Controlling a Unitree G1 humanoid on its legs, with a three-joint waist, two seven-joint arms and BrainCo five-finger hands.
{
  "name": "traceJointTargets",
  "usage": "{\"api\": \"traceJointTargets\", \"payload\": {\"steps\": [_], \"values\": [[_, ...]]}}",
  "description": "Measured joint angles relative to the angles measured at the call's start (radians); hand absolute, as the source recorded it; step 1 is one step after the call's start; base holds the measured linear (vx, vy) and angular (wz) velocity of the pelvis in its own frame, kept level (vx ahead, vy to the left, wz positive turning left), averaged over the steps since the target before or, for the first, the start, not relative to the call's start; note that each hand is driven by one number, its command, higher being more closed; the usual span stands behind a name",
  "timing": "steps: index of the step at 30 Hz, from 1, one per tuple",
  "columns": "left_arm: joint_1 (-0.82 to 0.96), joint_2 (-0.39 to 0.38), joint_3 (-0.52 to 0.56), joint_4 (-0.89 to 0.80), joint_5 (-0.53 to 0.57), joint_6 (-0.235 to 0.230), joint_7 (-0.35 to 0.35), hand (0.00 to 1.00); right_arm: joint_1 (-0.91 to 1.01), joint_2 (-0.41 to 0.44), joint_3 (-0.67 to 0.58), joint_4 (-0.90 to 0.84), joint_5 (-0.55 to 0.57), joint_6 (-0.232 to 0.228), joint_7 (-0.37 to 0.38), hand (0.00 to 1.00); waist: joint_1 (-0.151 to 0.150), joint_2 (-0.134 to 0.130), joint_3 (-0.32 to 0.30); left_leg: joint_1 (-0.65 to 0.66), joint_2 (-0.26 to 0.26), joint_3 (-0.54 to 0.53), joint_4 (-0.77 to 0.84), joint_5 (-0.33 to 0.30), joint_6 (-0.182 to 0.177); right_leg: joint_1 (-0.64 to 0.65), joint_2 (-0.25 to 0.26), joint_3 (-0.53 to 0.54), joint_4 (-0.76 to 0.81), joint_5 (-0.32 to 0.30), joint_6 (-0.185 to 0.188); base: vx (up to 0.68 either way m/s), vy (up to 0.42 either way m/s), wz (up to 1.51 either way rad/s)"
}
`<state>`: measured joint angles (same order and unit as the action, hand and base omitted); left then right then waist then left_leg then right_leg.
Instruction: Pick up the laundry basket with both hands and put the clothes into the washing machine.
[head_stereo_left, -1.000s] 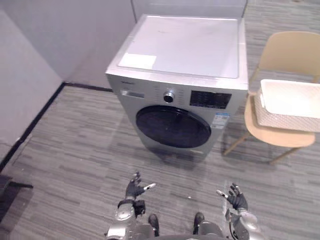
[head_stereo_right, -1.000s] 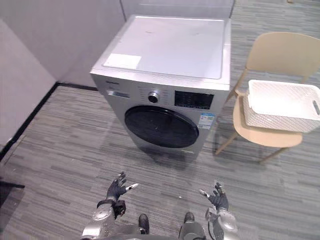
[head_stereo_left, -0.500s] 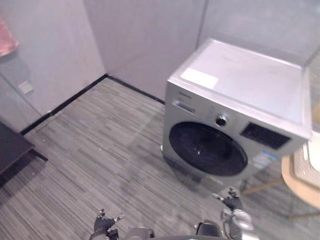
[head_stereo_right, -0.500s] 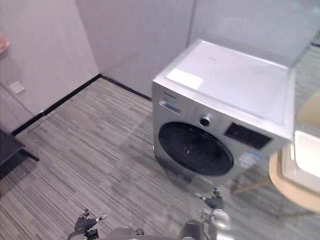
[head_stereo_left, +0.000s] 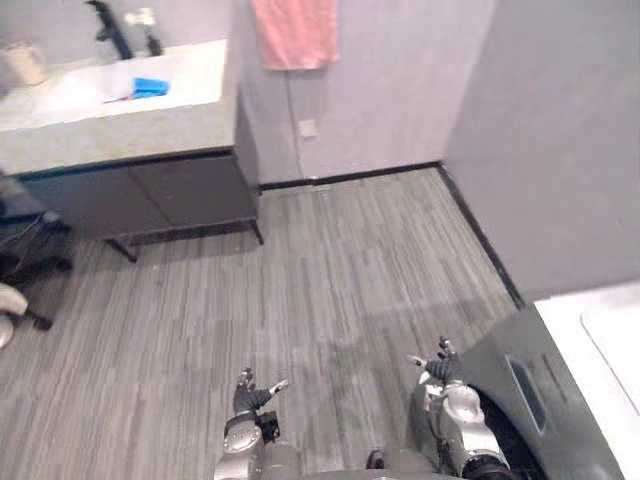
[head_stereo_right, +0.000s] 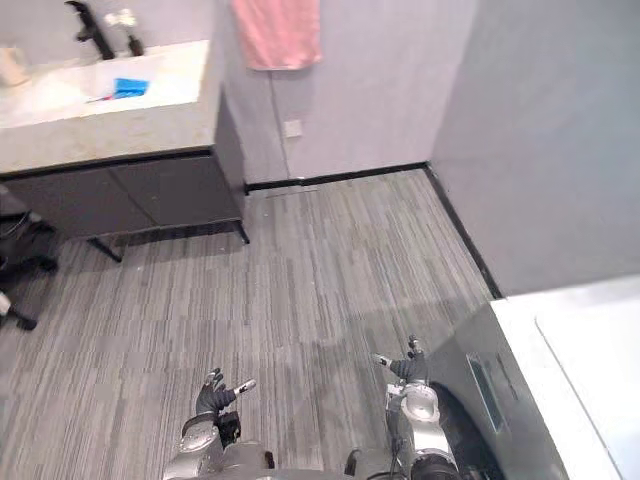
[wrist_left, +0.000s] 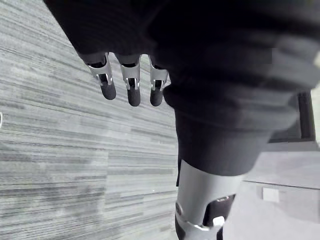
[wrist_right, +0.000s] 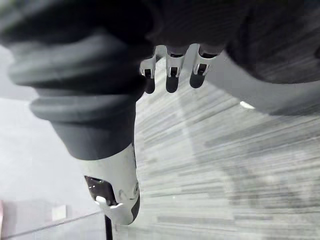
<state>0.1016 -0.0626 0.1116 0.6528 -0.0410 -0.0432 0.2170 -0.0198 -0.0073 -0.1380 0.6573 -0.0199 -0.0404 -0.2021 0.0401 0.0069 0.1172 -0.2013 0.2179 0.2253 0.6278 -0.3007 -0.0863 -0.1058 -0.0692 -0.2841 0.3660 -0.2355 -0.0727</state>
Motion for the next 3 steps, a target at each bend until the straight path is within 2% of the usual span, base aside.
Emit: {"api": "traceJointTargets", "payload": {"steps": [1,2,3], "values": [[-0.004,0.0,0.001,0.001,0.009,0.0,0.001,0.0,-0.005,-0.006,-0.003,0.008,0.0,0.001,0.0,0.0,0.001,0.006,-0.002,-0.004,0.005,0.041,-0.083,0.034,0.006,0.006,0.004,-0.026,-0.014,0.001,0.0,0.08,-0.032,0.66],[-0.003,0.0,0.001,0.003,0.015,0.0,0.001,0.0,-0.005,-0.013,-0.004,0.017,0.0,0.001,0.0,0.0,0.001,0.022,-0.008,-0.003,0.007,0.05,-0.146,0.106,0.026,0.014,0.016,-0.043,-0.024,0.002,0.002,0.07,0.025,0.57],[-0.004,0.01,0.003,0.01,0.015,0.001,0.0,0.0,-0.005,-0.016,-0.009,0.041,-0.001,0.007,0.0,0.0,0.001,0.026,-0.014,0.009,0.003,0.048,-0.21,0.109,0.022,0.024,0.026,-0.055,-0.038,0.006,0.008,0.05,0.028,0.29]]}}
